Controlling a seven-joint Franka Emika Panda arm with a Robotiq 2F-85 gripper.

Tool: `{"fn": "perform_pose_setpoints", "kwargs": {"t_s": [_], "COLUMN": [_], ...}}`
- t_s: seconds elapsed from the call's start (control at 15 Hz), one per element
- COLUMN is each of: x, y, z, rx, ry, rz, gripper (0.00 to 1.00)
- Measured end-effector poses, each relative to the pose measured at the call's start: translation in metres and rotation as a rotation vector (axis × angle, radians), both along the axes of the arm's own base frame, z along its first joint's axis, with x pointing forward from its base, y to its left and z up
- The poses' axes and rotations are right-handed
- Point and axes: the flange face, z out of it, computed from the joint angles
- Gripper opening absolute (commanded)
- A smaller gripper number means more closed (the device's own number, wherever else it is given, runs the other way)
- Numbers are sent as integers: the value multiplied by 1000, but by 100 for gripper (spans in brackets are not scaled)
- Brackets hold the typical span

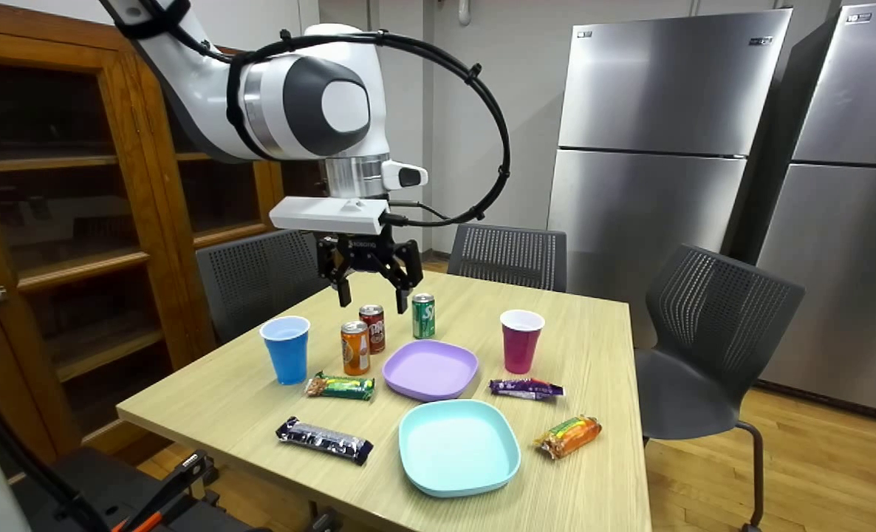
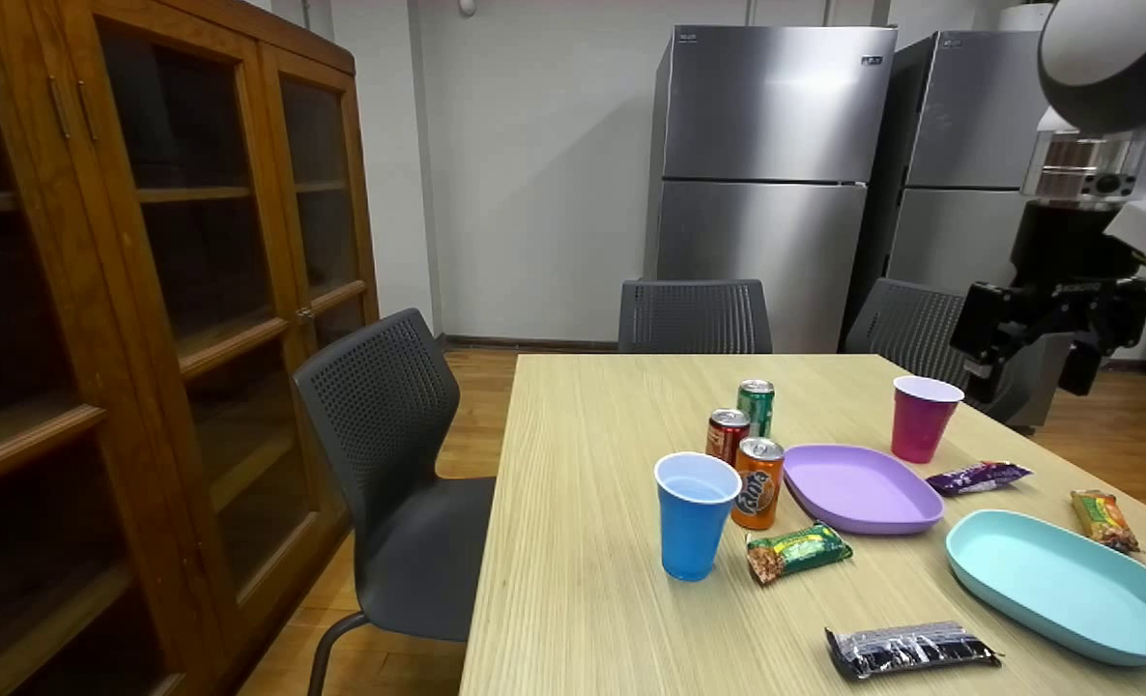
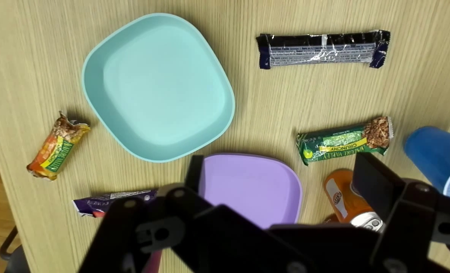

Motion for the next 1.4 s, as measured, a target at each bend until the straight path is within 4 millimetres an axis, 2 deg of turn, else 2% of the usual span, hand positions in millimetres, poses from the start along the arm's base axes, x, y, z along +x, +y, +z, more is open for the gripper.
{"fn": "perform_pose_setpoints", "kwargs": {"t_s": [0.33, 0.73, 1.07, 1.4], "x": [6, 12, 12, 12], "y": [24, 54, 59, 61], "z": [-17, -56, -87, -112], "rx": [14, 26, 30, 40], "ry": [9, 61, 79, 53], "rz": [44, 101, 95, 5], "gripper": [100, 100, 100, 100]}}
